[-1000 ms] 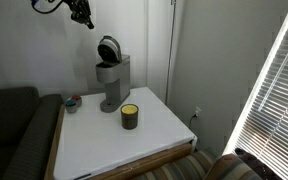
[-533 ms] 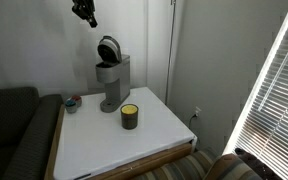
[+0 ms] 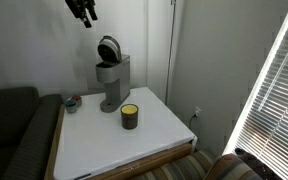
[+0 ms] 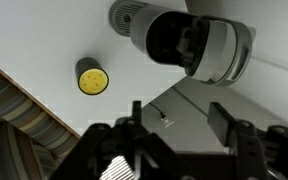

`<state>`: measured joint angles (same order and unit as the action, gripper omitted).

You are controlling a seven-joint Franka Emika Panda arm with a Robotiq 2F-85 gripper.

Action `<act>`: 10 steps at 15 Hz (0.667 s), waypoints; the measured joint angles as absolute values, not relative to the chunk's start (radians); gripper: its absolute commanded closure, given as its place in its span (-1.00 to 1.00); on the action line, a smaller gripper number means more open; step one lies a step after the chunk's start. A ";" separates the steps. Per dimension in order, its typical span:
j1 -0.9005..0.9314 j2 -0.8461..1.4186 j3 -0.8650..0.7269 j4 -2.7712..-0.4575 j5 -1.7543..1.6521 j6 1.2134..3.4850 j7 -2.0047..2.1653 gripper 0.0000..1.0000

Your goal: Open the coffeemaker

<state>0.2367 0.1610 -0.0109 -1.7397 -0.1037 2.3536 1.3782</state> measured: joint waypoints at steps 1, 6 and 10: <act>0.237 0.159 -0.010 -1.740 -0.105 2.350 1.378 -1.00; 0.236 0.158 -0.008 -1.739 -0.107 2.347 1.378 -1.00; 0.236 0.158 -0.006 -1.739 -0.107 2.347 1.378 -1.00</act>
